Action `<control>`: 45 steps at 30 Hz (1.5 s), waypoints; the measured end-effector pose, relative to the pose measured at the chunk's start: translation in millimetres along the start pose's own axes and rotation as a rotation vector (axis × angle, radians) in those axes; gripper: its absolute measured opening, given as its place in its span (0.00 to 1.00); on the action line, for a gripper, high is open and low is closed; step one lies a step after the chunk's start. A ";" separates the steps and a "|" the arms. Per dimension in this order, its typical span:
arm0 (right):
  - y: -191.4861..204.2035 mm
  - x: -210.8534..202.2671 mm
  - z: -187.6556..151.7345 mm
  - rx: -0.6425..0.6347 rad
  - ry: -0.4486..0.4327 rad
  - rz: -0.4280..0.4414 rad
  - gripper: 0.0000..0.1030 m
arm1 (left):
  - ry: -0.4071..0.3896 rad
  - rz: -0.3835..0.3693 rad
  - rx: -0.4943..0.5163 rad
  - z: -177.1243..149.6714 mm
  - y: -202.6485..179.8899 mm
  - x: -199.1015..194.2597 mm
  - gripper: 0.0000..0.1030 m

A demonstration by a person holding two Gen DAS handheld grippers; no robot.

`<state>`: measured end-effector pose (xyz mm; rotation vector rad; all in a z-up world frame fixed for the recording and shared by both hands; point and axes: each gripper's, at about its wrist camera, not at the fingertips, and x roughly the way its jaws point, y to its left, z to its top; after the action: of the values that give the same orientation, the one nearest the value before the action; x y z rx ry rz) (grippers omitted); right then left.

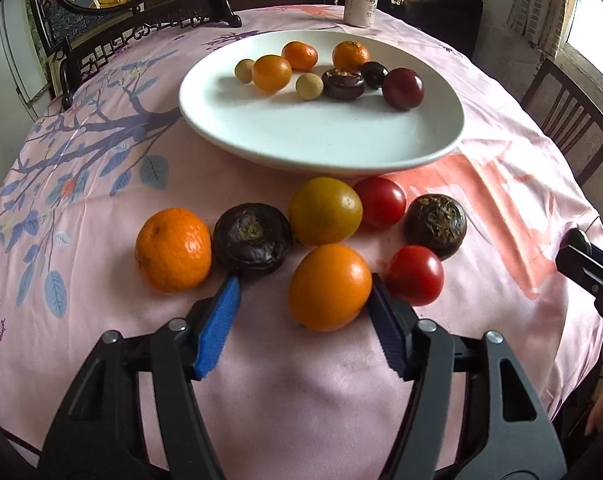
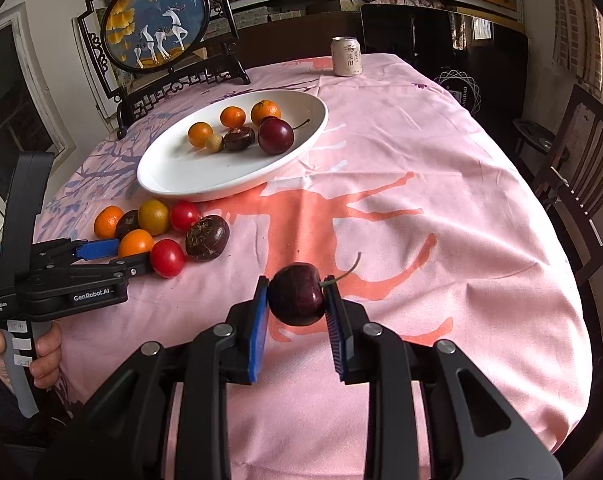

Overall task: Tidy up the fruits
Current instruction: 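Grasp a dark cherry with the right tool while the left tool grasps an orange tomato, then release the cherry and orange tomato onto the plate with both tools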

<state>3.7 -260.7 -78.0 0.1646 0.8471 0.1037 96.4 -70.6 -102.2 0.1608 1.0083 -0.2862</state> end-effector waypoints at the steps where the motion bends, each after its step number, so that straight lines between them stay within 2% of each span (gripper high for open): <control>1: -0.4 -0.2 0.6 0.003 0.000 0.001 0.27 | -0.005 -0.004 0.007 0.8 -1.6 -0.5 0.43; 2: -0.3 -0.8 0.5 0.004 -0.001 0.000 0.27 | -0.008 -0.003 0.019 1.1 -3.8 -1.2 0.36; 12: 14.9 0.4 4.0 -0.022 -0.004 0.018 0.27 | -0.032 -0.077 -0.009 -15.7 6.5 -30.2 0.36; 18: 27.9 5.6 10.0 -0.042 0.000 0.026 0.27 | -0.074 -0.087 -0.043 -7.5 28.2 -53.4 0.36; 21: 36.6 8.1 22.6 -0.067 0.001 0.032 0.27 | -0.074 -0.061 -0.052 13.9 42.2 -56.5 0.36; 25: 59.0 22.3 61.5 -0.148 -0.014 0.055 0.27 | -0.067 -0.037 -0.073 66.2 58.8 -44.6 0.36; 28: 70.3 54.5 94.3 -0.170 0.010 0.050 0.27 | -0.044 -0.025 -0.094 110.4 60.9 -19.7 0.36; 31: 72.2 93.8 124.4 -0.156 0.039 0.022 0.27 | -0.005 -0.012 -0.130 140.8 61.5 10.2 0.36; 36: 80.1 140.0 165.5 -0.202 0.052 0.009 0.27 | 0.040 -0.003 -0.172 160.6 68.2 43.5 0.36; 41: 88.8 163.5 171.8 -0.260 0.069 -0.017 0.27 | 0.074 -0.006 -0.190 167.1 75.0 60.5 0.36; 42: 88.5 164.6 171.7 -0.265 0.070 -0.024 0.29 | 0.070 -0.005 -0.196 167.7 76.2 60.7 0.37; 43: 88.1 164.7 171.6 -0.266 0.069 -0.036 0.37 | 0.067 -0.008 -0.198 169.1 76.5 60.2 0.39; 44: 87.4 163.3 171.5 -0.267 0.063 -0.050 0.41 | 0.062 -0.017 -0.202 170.0 76.7 58.6 0.48; 45: 86.5 159.5 171.2 -0.266 0.057 -0.060 0.41 | 0.051 -0.021 -0.206 170.8 76.7 54.8 0.53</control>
<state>235.4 -168.5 -68.0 -0.1136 0.8859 0.1640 285.7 -51.5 -58.9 -0.0292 1.0838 -0.1963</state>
